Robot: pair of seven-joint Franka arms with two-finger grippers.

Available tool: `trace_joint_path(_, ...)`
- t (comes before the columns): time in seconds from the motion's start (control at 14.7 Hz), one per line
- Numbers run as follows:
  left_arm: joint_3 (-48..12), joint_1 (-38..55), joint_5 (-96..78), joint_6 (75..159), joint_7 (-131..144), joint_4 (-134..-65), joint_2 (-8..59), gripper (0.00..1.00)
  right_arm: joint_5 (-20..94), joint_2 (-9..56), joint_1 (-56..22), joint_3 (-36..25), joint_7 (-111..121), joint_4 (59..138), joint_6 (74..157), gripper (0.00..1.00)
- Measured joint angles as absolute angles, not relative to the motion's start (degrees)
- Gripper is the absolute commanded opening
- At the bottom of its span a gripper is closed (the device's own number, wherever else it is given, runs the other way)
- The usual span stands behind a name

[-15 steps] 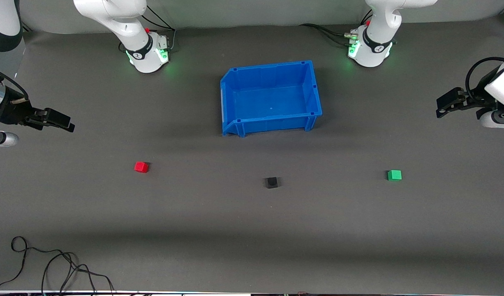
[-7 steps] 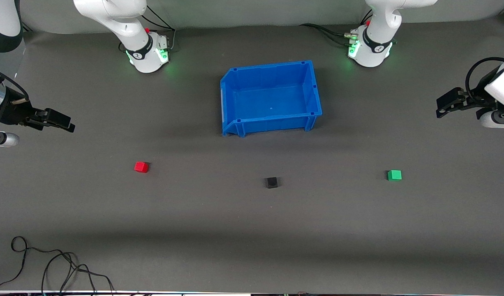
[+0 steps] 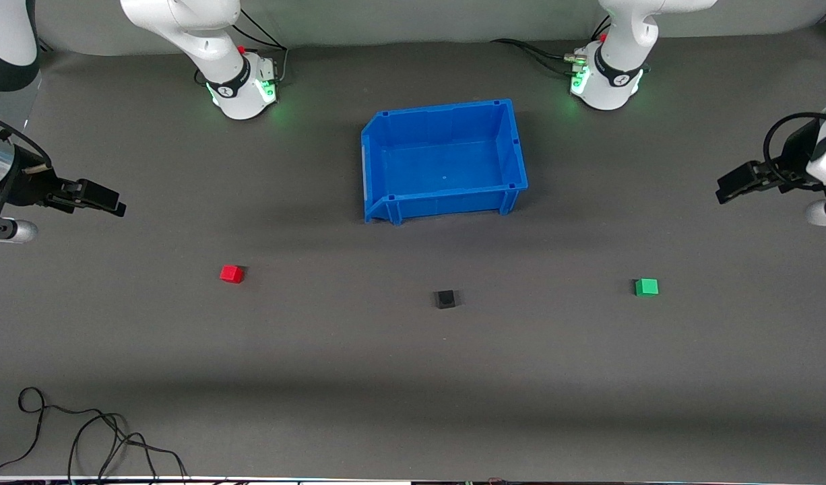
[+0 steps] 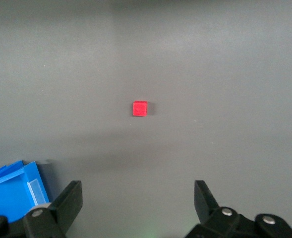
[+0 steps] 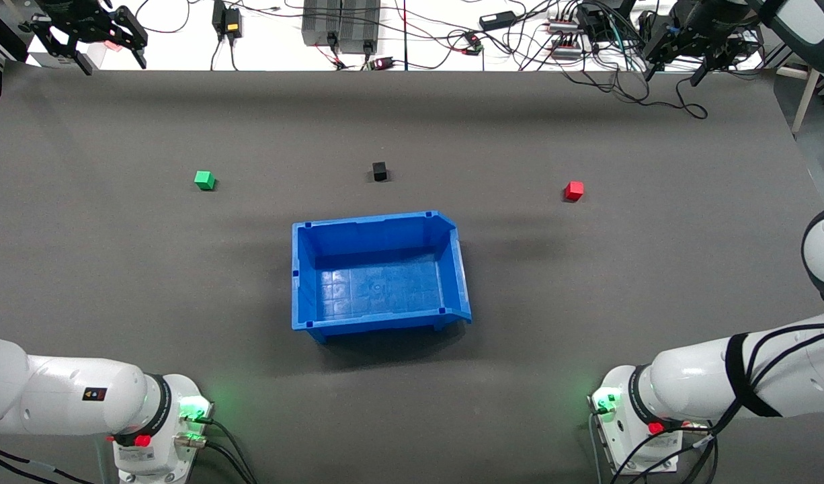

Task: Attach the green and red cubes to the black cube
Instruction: 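Reach the right gripper to the red cube while the left gripper reaches the green cube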

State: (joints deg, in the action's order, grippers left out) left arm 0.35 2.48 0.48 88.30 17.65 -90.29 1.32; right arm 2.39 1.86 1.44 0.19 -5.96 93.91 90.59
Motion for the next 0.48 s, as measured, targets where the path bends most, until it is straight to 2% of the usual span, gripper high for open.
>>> trace_joint_path(0.2,0.69,1.91,-0.51,88.39,28.34,-90.28,1.83,1.0,2.39,2.32,1.44,0.21,-5.96,97.0,92.94,1.0)
trace_joint_path(0.48,1.25,-4.1,-9.89,88.48,41.4,-90.33,4.34,1.0,2.39,3.03,1.43,0.23,-5.96,105.59,103.72,1.0)
